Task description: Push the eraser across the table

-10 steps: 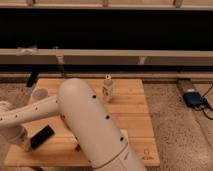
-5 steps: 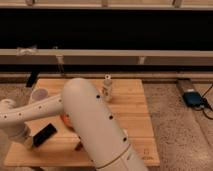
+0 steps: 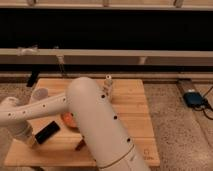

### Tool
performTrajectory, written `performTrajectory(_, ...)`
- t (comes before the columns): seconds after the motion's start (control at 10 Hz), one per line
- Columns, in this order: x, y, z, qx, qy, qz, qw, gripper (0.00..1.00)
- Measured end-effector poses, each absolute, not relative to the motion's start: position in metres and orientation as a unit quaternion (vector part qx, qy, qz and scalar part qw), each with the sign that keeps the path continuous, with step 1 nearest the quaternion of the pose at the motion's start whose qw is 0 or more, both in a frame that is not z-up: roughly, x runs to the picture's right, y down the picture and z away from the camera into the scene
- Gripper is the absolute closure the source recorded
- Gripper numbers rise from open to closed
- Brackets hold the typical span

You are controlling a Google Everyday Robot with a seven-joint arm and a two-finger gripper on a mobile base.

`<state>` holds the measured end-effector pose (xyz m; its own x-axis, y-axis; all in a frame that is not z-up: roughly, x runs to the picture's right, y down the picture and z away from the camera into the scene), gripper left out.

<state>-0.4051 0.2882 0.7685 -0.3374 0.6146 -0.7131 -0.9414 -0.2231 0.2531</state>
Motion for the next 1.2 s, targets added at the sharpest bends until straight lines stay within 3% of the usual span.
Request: performTrajectory(1.2,-0.3983,0.2903,0.7705,-0.233,0.341,0.75,0.517,1.0)
